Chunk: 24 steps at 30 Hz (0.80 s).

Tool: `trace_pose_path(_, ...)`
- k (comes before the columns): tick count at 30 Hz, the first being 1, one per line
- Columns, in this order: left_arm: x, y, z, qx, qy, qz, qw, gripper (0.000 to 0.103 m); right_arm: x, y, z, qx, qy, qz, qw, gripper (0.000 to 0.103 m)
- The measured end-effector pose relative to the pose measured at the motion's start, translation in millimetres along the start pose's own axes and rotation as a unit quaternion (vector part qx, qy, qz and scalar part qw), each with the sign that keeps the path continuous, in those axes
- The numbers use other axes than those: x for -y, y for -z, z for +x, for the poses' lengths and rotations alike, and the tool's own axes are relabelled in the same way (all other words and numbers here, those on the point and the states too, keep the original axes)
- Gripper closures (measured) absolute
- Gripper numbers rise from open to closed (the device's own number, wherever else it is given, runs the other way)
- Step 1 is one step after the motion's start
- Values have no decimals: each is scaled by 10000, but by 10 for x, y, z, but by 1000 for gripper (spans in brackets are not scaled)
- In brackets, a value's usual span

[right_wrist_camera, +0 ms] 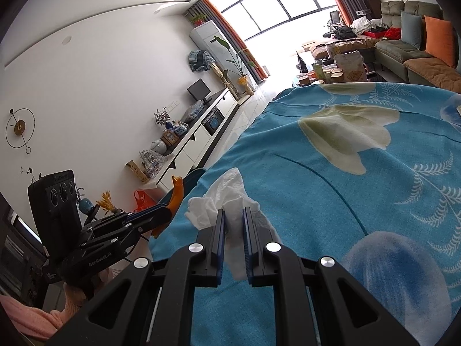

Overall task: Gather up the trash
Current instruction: 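Carry the held orange peel and tissue with both tools over the bin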

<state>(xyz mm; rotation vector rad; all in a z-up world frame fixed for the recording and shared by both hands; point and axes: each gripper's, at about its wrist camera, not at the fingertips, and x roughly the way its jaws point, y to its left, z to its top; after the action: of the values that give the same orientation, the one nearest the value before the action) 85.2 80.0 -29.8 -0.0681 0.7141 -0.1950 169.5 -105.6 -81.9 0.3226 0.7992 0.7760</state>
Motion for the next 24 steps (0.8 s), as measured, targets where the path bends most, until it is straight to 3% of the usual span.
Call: trace_pose_path(24, -338, 65, -172, 86, -353, -260, 9990, 88, -216, 16, 259, -219, -233, -223, 9992, 92)
